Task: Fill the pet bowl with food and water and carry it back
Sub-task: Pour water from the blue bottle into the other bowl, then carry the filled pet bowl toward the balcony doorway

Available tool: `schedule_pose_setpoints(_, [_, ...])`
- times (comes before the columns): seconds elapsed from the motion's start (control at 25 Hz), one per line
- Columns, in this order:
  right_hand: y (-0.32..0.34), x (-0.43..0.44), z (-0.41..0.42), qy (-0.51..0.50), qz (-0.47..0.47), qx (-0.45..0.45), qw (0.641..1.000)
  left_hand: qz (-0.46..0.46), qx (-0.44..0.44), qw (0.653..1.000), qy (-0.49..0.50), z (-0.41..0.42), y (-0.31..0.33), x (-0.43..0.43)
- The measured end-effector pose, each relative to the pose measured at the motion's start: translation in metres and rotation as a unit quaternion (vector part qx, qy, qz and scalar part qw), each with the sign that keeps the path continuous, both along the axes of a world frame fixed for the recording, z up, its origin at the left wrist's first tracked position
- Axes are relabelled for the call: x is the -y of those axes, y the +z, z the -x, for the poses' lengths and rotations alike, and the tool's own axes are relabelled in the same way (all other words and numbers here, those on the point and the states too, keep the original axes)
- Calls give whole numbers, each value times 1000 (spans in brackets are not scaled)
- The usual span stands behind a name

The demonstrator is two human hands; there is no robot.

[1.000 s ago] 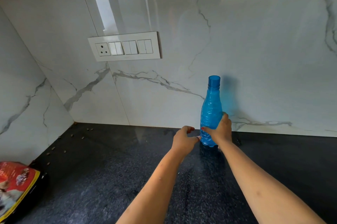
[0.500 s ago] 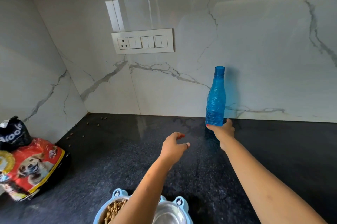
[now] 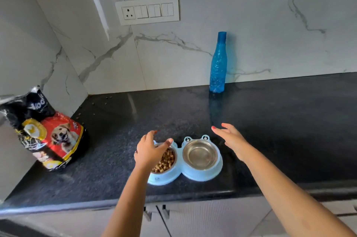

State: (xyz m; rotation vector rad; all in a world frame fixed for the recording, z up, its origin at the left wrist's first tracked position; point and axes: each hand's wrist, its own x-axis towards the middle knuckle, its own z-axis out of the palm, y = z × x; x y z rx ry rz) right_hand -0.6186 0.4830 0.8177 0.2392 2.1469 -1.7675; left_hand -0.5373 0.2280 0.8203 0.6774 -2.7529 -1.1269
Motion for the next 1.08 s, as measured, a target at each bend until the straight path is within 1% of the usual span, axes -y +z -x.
schedule_pose_setpoints(0.08, [0, 0, -28, 32, -28, -6, 999, -39, 48, 998, -21, -22, -8, 9])
schedule_pose_setpoints(0.16, [-1, 1, -50, 71, -51, -15, 996, -76, 63, 994, -38, -41, -13, 11])
schedule_pose_setpoints(0.2, [-2, 2, -58, 88, -65, -19, 994, -79, 63, 994, -46, -48, -14, 11])
schedule_pose_setpoints(0.28, [-8, 8, -73, 123, -109, -45, 985, -57, 50, 995, -59, -59, -17, 11])
schedule_pose_setpoints(0.36, [-18, 16, -84, 143, -172, -81, 971, -32, 37, 997, -67, -64, -21, 12])
schedule_pose_setpoints(0.44, [-24, 22, -90, 142, -240, -108, 954, -10, 28, 997, -72, -65, -24, 13])
schedule_pose_setpoints(0.52, [-28, 28, -92, 133, -279, -122, 943, -3, 19, 997, -70, -66, -27, 12])
schedule_pose_setpoints(0.64, [-32, 36, -94, 119, -305, -147, 933, 12, 5, 998, -61, -67, -30, 12])
schedule_pose_setpoints(0.92, [-38, 45, -96, 80, -327, -171, 926, 39, 19, 999, -32, -60, -32, 11])
schedule_pose_setpoints(1.0, [-38, 47, -96, 73, -336, -177, 922, 12, 3, 1000, -26, -60, -34, 10])
schedule_pose_setpoints(1.08, [-39, 48, -96, 72, -339, -177, 921, -34, -22, 999, -25, -61, -36, 10])
